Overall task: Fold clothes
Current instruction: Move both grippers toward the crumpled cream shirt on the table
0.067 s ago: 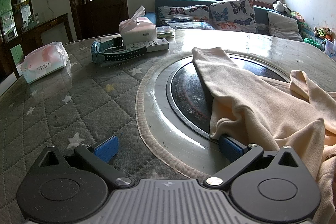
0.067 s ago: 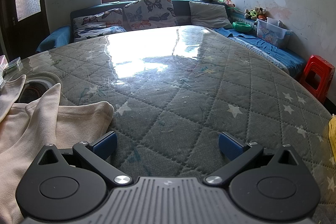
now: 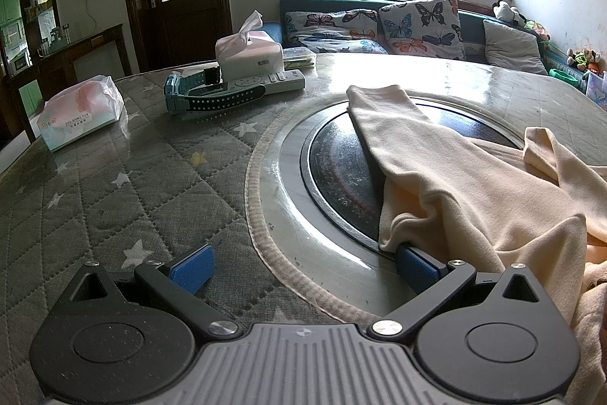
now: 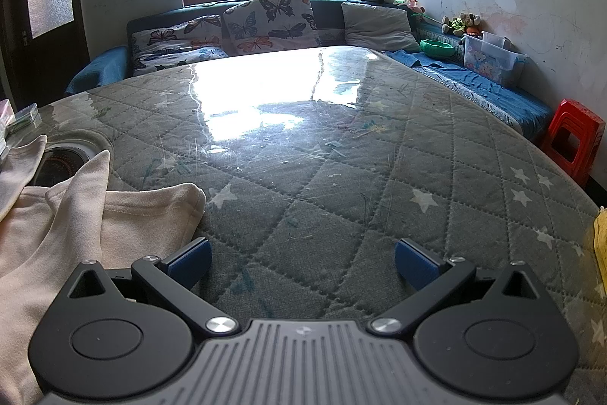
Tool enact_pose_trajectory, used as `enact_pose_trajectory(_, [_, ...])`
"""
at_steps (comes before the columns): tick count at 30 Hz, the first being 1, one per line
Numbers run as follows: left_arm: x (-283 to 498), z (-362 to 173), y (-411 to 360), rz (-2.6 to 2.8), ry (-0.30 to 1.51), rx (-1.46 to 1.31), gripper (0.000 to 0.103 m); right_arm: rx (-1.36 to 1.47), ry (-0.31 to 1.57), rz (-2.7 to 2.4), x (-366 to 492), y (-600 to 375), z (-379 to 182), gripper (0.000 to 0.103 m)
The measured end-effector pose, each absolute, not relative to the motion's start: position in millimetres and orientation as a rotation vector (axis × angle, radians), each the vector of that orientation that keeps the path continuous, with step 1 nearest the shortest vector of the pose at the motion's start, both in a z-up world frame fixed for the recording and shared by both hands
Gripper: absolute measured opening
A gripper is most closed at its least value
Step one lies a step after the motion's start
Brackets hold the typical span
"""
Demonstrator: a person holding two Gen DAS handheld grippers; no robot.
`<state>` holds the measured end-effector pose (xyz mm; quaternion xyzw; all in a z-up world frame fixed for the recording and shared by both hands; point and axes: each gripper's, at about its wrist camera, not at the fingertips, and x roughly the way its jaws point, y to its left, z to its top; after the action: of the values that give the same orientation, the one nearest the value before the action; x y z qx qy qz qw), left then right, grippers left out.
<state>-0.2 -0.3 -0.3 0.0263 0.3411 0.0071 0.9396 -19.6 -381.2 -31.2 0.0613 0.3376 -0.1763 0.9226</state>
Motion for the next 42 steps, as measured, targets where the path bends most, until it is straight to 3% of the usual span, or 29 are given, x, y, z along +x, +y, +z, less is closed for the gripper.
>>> enact_pose_trajectory(42, [-50,31,-26,-0.073,0.724,0.083,0.103,0.105,0.7,-0.229,-87,-358,-3,0.103])
